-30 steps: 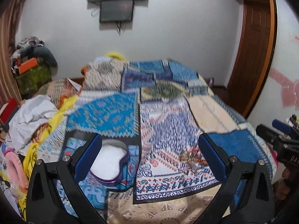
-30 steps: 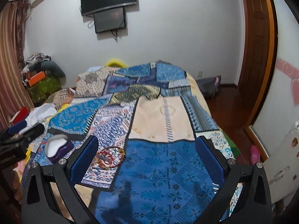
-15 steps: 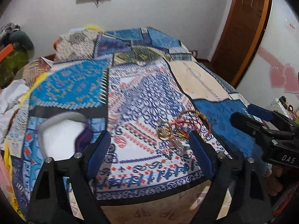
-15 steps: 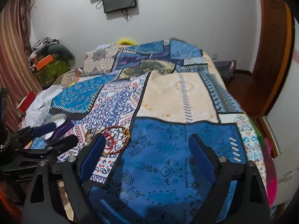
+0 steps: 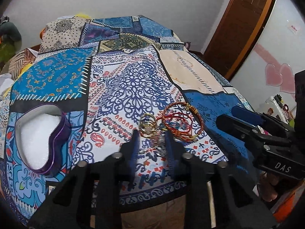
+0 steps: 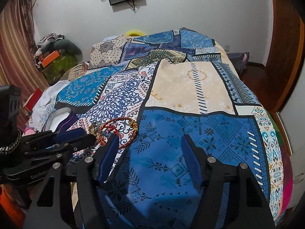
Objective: Organize jewelry
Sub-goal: 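Lower the left tool onto the jewelry pile and grasp a small ring, then carry the ring in the left tool toward the purple heart tin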
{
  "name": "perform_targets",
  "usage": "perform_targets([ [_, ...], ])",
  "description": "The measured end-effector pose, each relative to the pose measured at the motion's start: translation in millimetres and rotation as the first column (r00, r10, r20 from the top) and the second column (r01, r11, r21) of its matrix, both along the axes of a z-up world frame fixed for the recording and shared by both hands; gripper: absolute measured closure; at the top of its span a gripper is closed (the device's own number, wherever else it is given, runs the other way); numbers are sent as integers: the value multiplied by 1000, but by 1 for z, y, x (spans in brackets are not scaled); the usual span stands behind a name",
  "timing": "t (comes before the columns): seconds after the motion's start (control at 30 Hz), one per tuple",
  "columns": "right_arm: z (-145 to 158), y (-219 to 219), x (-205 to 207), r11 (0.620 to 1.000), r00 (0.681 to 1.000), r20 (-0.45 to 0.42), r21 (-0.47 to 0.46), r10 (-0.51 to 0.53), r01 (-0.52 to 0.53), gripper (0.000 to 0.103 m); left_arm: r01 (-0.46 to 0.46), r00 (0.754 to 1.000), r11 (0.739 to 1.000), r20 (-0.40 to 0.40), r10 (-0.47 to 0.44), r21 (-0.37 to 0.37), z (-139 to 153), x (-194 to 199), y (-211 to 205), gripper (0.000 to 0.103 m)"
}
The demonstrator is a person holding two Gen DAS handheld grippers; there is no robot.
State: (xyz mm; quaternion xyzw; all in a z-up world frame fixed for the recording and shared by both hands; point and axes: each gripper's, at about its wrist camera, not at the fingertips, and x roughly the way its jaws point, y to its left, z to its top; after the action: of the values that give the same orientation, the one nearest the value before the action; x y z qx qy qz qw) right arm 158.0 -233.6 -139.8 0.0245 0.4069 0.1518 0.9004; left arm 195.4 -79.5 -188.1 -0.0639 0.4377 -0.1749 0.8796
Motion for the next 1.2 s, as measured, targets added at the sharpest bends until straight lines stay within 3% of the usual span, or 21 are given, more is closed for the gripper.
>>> perform_targets([
  [0.23,1,8,-4,999,999,-5,4,34,-34,48,-2,1000,1000,8,2,-19,6,-5,3,90],
  [0.57,2,40,-12,992,991,-39,21,127,-126,60,-52,995,998,88,55,-35,33,-25,36,90],
  [0.97,-15,89,-5,973,966,-116,43,230,-227,75,-91,993,995,78,93,-35,20,-43,75,90],
  [1.2,-18,107,3,970,960,-139,33,245,-243,76,-100,992,994,78,104,-45,12,-45,87,90],
])
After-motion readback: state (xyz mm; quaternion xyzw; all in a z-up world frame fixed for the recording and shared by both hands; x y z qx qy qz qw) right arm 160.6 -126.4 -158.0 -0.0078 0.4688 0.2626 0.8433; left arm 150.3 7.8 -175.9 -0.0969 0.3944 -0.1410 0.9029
